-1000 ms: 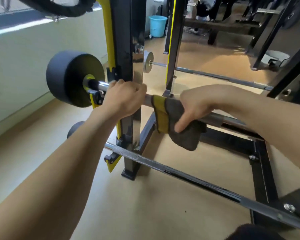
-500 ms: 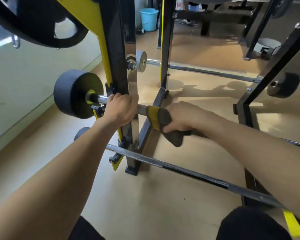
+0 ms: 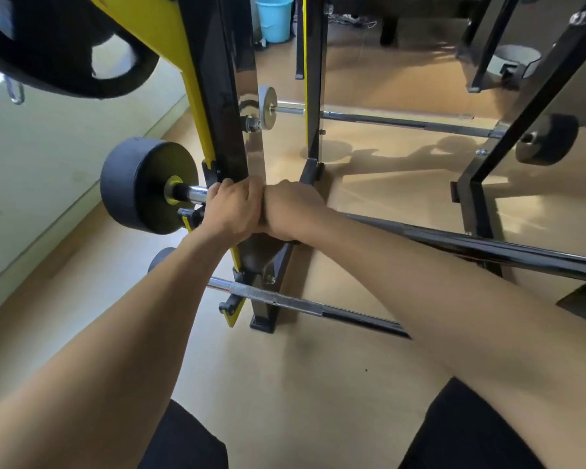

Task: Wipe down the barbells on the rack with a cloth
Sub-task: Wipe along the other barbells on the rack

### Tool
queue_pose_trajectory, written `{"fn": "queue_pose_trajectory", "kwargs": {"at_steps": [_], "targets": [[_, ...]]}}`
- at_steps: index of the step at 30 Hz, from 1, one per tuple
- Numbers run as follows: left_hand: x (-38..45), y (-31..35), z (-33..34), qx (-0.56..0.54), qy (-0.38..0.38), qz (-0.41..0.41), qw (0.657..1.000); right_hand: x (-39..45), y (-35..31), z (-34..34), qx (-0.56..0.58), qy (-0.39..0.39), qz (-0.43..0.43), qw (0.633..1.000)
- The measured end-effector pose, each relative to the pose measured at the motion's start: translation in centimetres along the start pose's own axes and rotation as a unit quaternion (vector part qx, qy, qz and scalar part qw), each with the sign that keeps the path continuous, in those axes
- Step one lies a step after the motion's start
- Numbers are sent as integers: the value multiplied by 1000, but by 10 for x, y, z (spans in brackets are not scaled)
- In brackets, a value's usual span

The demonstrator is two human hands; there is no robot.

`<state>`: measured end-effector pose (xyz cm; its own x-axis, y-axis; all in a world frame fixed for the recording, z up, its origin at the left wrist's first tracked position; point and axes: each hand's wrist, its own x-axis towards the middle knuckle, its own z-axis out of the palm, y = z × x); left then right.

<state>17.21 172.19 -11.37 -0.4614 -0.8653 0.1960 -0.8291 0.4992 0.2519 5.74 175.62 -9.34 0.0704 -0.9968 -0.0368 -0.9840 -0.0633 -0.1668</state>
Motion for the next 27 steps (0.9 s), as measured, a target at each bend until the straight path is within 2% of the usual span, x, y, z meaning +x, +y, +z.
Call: {"fn": "queue_pose_trajectory", "kwargs": {"at_steps": [3, 8, 10, 12, 17, 21, 24, 27], "targets": [[0, 1, 3, -3, 4, -1, 1000, -25, 36, -2, -25, -22, 0, 999], [1, 8, 3, 26, 8, -26, 999, -81, 98, -40, -42, -193, 104, 975], [2, 10, 5, 33, 8, -40, 999, -81, 103, -43, -85, -221, 122, 964], [1, 11, 7, 31, 16, -41, 999, -61, 83, -33, -101, -182, 101, 973], [2, -3, 3, -12, 19, -8, 1000, 1, 4, -8, 3, -67, -21, 998], [0, -5, 1, -21, 19, 5, 1000, -9, 14, 1, 12, -16, -57, 998], [0, -1, -1, -17, -7, -5, 1000, -32, 39, -7, 7, -64, -46, 997], [0, 3, -2, -2, -25, -15, 1000, -61, 74, -33, 0, -170, 23, 985]]}}
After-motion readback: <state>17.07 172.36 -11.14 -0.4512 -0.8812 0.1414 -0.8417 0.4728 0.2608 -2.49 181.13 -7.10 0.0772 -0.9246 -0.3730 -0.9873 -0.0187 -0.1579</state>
